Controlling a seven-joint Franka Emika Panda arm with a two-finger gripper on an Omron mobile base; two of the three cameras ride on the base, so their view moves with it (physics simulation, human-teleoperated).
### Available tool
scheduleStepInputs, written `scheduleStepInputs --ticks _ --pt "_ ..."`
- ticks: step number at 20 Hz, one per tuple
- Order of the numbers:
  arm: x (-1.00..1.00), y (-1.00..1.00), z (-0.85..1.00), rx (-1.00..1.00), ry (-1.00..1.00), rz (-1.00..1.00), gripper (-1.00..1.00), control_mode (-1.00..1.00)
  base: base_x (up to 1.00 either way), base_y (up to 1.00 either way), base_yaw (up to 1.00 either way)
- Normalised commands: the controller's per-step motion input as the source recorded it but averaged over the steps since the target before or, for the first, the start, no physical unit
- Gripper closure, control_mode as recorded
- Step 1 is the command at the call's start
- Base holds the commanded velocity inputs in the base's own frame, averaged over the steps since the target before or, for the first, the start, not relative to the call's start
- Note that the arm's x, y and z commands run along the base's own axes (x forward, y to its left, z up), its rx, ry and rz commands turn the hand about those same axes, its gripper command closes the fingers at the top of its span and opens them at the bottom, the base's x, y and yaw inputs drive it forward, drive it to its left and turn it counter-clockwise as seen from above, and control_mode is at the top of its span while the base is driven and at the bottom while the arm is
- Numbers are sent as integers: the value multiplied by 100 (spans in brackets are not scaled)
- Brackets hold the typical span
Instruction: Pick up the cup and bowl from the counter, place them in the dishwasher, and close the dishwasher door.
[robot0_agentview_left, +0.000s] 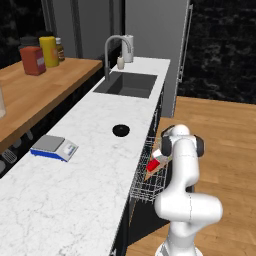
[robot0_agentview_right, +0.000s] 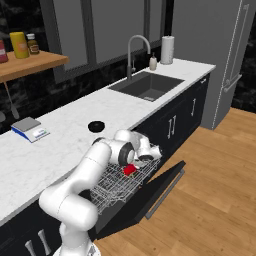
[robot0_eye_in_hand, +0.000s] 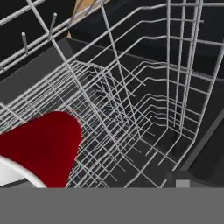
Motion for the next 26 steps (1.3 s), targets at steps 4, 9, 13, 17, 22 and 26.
scheduleStepInputs --ticks 4,9,13,17,22,26 --pt "-50 -49 24 -7 8 -41 -100 -100 0 0 0" --pt "-75 -28 6 -11 2 -39 -100 -100 0 0 0" --pt "-72 -19 0 -19 0 -38 -100 -100 0 0 0" --pt "-52 -23 39 -15 0 -32 -100 -100 0 0 0" --pt "-19 -6 100 -2 -14 -17 -100 -100 0 0 0" --pt "0 -1 100 0 -3 -9 -100 -100 0 0 0"
